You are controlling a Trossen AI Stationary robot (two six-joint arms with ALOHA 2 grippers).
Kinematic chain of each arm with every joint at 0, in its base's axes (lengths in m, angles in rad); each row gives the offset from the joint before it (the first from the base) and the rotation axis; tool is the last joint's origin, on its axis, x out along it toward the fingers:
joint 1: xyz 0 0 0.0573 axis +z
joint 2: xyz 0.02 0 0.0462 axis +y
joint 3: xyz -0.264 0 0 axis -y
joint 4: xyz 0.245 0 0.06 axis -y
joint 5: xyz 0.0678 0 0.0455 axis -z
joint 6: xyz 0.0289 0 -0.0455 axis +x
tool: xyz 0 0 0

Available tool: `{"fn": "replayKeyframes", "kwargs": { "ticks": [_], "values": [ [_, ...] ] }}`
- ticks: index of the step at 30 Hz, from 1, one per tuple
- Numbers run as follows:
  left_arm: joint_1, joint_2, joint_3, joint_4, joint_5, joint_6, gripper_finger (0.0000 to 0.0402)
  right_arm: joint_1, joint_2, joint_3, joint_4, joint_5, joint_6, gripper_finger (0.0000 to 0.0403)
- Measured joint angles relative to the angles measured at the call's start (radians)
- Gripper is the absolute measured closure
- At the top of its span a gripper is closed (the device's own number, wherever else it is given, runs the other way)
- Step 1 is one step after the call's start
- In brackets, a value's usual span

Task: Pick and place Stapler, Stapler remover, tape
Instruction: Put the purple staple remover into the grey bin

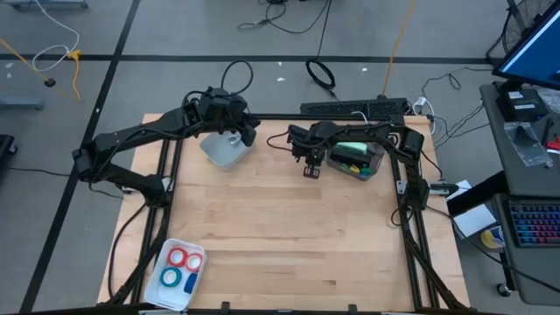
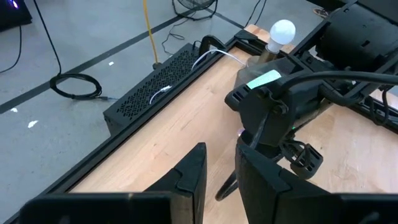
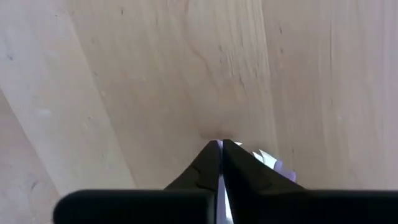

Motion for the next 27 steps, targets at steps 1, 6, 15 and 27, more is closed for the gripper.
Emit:
{"fn": "replayKeyframes", "kwargs": {
  "ticks": [1,6,15,27],
  "values": [
    [0.0,0.0,0.0,0.0,0.0,0.001,0.0314,0.0,0.0,0.0,0.002,0.0,-0.003,0.0398],
    [0.0,0.0,0.0,0.0,0.0,0.004,0.0314,-0.001,0.0,0.0,0.004,-0.001,-0.006,0.04],
    [0.0,0.0,0.0,-0.001,0.003,0.005,0.0314,-0.001,0.002,0.043,0.005,-0.206,0.028,0.0402],
    [0.0,0.0,0.0,-0.224,0.002,0.008,0.0314,-0.051,-0.105,0.141,0.011,-0.602,0.084,0.0402]
  ]
}}
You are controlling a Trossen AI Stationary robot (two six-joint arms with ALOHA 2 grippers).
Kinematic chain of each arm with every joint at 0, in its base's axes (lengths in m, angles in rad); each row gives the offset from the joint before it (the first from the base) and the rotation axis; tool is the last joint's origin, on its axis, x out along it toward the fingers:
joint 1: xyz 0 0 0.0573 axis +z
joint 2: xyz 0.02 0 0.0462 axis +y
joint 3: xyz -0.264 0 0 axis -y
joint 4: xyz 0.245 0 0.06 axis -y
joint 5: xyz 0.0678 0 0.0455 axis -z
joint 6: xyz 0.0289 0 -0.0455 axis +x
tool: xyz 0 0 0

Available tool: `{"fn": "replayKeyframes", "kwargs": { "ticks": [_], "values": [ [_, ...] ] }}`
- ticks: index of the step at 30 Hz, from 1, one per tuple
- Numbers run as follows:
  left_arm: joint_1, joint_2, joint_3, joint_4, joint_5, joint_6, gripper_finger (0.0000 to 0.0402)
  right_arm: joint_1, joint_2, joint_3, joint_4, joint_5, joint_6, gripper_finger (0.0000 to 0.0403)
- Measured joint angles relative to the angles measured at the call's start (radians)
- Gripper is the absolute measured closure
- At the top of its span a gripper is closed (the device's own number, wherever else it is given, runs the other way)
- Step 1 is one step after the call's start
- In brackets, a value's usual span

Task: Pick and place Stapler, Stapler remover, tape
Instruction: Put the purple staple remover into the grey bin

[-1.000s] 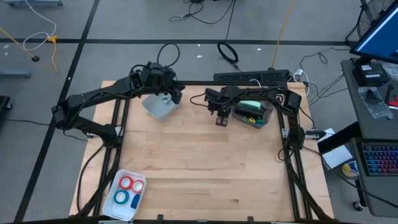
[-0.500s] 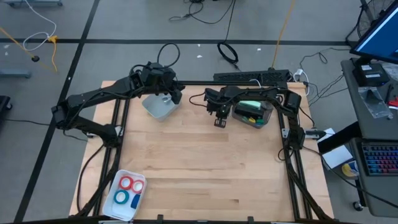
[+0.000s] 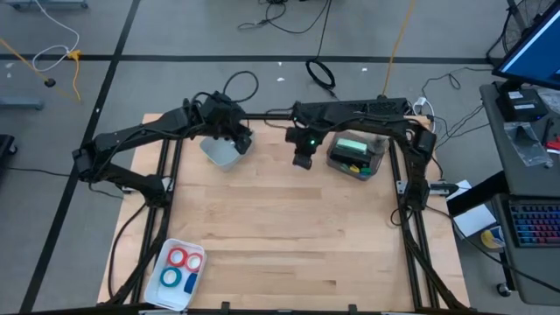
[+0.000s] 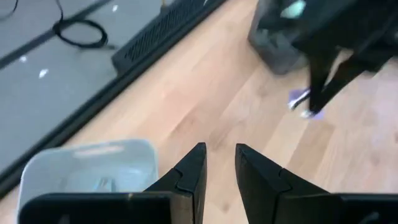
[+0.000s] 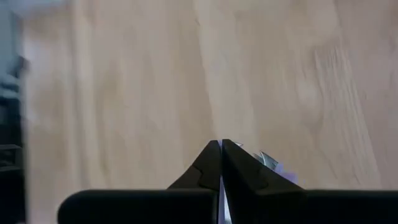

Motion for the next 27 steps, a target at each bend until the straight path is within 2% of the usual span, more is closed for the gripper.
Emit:
{"fn": "replayKeyframes", "kwargs": {
  "ticks": [3,7,11,17,22,27],
  "values": [
    [0.0,0.0,0.0,-0.019,0.008,-0.021,0.0314,-0.02,-0.054,0.0,0.038,-0.058,0.038,0.0402],
    [-0.006,0.0,0.0,-0.006,0.076,-0.043,0.0314,-0.041,-0.137,0.0,0.188,-0.1,0.112,0.0402],
    [-0.032,0.0,0.0,0.0,0.087,-0.056,0.0314,-0.059,-0.212,0.0,0.392,-0.101,0.195,0.0403],
    [-0.081,0.0,0.0,0.15,0.144,-0.057,0.0314,-0.05,-0.281,-0.006,0.729,0.005,0.253,0.0403],
    [-0.111,0.0,0.0,0.326,0.22,-0.011,0.0314,-0.041,-0.296,-0.01,0.772,0.1,0.207,0.0403],
    [-0.112,0.0,0.0,0.439,0.34,0.057,0.0314,-0.044,-0.298,-0.009,0.783,0.108,0.203,0.0403]
  ]
}}
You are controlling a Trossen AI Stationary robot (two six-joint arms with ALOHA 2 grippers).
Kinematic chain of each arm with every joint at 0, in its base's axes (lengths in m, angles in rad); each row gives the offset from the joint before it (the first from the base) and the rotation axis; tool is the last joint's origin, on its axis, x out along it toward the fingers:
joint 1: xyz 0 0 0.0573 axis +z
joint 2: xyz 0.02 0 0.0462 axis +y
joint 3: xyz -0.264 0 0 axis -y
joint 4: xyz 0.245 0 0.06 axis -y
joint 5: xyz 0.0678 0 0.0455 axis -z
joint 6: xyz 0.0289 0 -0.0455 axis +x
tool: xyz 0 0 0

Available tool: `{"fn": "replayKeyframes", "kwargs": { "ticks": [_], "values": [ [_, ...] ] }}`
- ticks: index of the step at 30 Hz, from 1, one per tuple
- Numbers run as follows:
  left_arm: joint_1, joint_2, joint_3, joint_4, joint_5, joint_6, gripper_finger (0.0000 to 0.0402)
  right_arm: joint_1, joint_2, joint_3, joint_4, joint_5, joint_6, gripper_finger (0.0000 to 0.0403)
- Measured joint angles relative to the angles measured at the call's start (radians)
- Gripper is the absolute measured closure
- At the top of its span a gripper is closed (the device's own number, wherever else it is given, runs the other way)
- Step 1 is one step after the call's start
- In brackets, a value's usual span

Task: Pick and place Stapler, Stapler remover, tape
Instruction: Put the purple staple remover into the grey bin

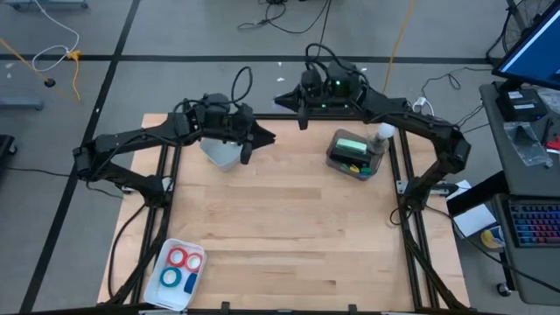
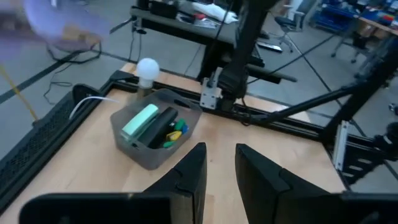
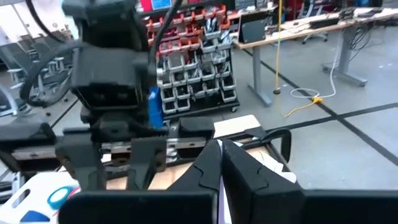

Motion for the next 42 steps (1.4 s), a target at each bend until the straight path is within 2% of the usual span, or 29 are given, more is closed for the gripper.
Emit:
{"fn": "replayKeyframes", "kwargs": {
  "ticks": [6,13,20,28,33,42],
  "values": [
    [0.016,0.0,0.0,-0.004,-0.006,0.003,0.0314,0.001,0.0,0.0,-0.013,-0.042,-0.009,0.0403],
    [0.059,0.0,0.0,-0.006,-0.011,-0.092,0.0314,0.002,0.001,0.0,-0.056,-0.109,-0.055,0.0403],
    [0.068,0.009,0.0,0.015,-0.004,-0.116,0.0313,0.014,0.001,0.0,-0.099,-0.106,-0.109,0.0403],
    [0.039,0.095,0.0,0.05,0.02,-0.11,0.0313,0.022,0.001,0.0,-0.115,-0.101,-0.143,0.0403],
    [0.029,0.128,0.0,0.082,0.05,-0.113,0.0313,0.021,0.0,0.0,-0.226,-0.026,-0.199,0.0403],
    [0.032,0.134,0.0,0.102,0.051,-0.111,0.0313,0.028,0.0,0.0,-0.305,-0.023,-0.258,0.0403]
  ]
}}
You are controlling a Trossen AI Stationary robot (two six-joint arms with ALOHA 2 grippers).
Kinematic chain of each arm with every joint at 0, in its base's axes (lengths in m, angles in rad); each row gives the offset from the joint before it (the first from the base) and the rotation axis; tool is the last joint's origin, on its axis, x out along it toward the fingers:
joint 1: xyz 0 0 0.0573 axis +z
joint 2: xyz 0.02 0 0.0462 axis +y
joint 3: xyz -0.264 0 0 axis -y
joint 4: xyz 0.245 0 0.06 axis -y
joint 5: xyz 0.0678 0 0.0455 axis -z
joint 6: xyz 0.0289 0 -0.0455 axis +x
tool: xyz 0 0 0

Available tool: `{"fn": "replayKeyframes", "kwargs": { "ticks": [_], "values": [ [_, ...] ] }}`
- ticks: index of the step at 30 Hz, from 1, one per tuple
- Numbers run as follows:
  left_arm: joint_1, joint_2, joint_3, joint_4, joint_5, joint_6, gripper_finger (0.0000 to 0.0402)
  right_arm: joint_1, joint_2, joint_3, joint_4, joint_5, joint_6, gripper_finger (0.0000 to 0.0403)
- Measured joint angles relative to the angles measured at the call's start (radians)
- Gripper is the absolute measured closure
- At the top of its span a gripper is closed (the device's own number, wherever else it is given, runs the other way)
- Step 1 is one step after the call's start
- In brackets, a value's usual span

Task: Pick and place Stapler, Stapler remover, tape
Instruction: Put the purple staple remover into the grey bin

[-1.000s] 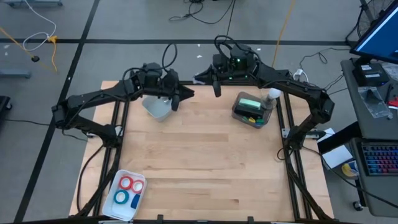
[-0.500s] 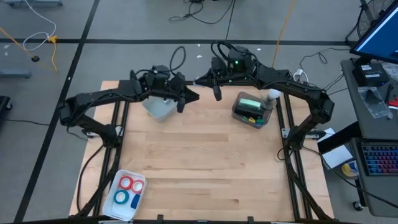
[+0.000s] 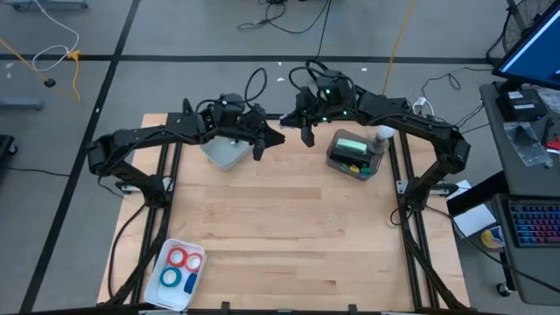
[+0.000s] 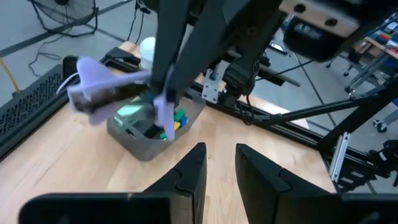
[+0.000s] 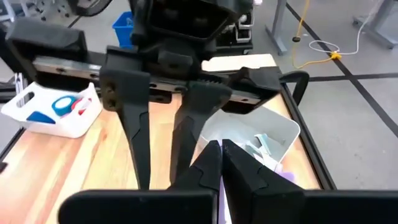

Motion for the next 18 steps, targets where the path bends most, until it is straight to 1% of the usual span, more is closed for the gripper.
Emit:
{"fn": "replayKeyframes", "kwargs": {
  "ticks": [5,18],
  "values": [
    [0.0,0.0,0.0,0.005,-0.001,0.0,0.0313,0.007,0.0,0.0,-0.016,-0.004,-0.036,0.0403],
    [0.0,0.0,0.0,0.0,-0.001,0.0,0.0313,0.032,0.0,0.0,-0.019,0.0,-0.048,0.0403]
  ]
}}
